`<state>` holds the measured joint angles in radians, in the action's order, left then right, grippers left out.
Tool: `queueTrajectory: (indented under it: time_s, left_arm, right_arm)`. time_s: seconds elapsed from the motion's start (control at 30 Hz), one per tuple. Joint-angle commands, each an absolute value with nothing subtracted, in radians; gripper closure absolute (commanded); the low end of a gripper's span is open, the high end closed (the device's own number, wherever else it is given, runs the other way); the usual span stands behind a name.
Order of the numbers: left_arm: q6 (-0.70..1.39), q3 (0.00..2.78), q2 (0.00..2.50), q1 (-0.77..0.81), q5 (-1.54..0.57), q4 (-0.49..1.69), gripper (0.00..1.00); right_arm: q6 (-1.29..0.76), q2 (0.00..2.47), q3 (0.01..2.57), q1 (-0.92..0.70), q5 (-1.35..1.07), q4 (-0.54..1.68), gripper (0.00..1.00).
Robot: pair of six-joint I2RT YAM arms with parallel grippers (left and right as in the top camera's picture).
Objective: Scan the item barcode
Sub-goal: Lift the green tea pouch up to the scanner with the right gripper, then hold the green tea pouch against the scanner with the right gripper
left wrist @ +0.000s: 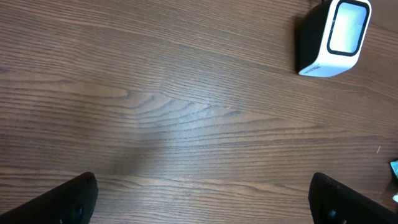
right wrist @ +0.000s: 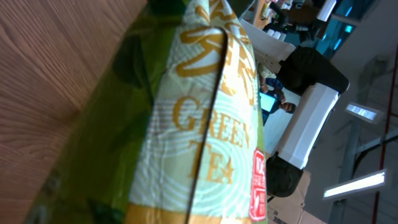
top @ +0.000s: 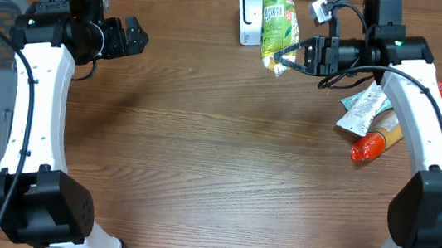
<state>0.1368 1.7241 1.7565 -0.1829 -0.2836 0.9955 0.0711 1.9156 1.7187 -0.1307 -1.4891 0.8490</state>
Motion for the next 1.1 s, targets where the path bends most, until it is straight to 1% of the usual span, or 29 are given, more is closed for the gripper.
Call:
queueTrajectory:
  time_s: [0.0, 0.07, 0.17, 0.2, 0.23, 0.27, 0.33, 0.43, 0.57, 0.63, 0.7, 0.8, 0.9, 1.07]
  left_arm:
    - [0.146, 1.739, 1.747, -0.183, -0.278, 0.991, 0.00]
    - [0.146, 1.739, 1.747, -0.183, -0.278, 0.991, 0.01]
    - [0.146, 1.739, 1.747, -0.183, -0.278, 0.991, 0.00]
    - [0.146, 1.739, 1.747, -0.183, -0.278, 0.991, 0.01]
    - [0.146, 1.739, 1.747, -0.183, -0.278, 0.991, 0.00]
    - [0.146, 1.739, 1.747, -0.183, -0.278, 0.991, 0.01]
    - [0.146, 1.739, 1.747, -0.183, -0.278, 0.991, 0.01]
    - [0.146, 1.739, 1.747, -0.183, -0.278, 0.991, 0.01]
    - [0.146, 1.739, 1.747, -0.183, -0.278, 0.991, 0.01]
    - [0.146, 1.739, 1.747, -0.183, -0.278, 0.991, 0.00]
    - [0.146, 1.739, 1.747, -0.183, -0.278, 0.991, 0.00]
    - [0.146, 1.739, 1.747, -0.183, -0.278, 0.991, 0.00]
    - [0.146, 1.739, 1.747, -0.183, -0.278, 0.991, 0.00]
    - [0.146, 1.739, 1.747, -0.183, -0.278, 0.991, 0.01]
  right_arm:
    - [0.046, 1.853, 1.765, -0.130, -1.447, 0.839, 0.96]
    - [0.021, 1.851, 1.765, -0.135, -1.346, 0.841, 0.96]
    - [-0.027, 1.851, 1.765, -0.159, -1.056, 0.847, 0.96]
    - [-0.046, 1.851, 1.765, -0.172, -0.934, 0.844, 0.96]
    - [-0.072, 1.851, 1.768, -0.199, -0.735, 0.840, 0.96]
    - [-0.084, 1.851, 1.771, -0.217, -0.625, 0.839, 0.96]
    - [-0.081, 1.851, 1.789, -0.283, -0.305, 0.833, 0.96]
    - [0.006, 1.851, 1.803, -0.397, 0.115, 0.772, 0.96]
    - [0.189, 1.876, 1.797, -0.501, 0.433, 0.579, 0.96]
    - [0.292, 1.905, 1.797, -0.522, 0.507, 0.464, 0.96]
    - [0.408, 1.943, 1.797, -0.523, 0.513, 0.363, 0.96]
    - [0.635, 2.021, 1.797, -0.503, 0.524, 0.221, 0.96]
    - [0.764, 2.111, 1.797, -0.470, 0.523, 0.100, 0.96]
    - [0.958, 2.230, 1.797, -0.441, 0.523, 0.024, 0.96]
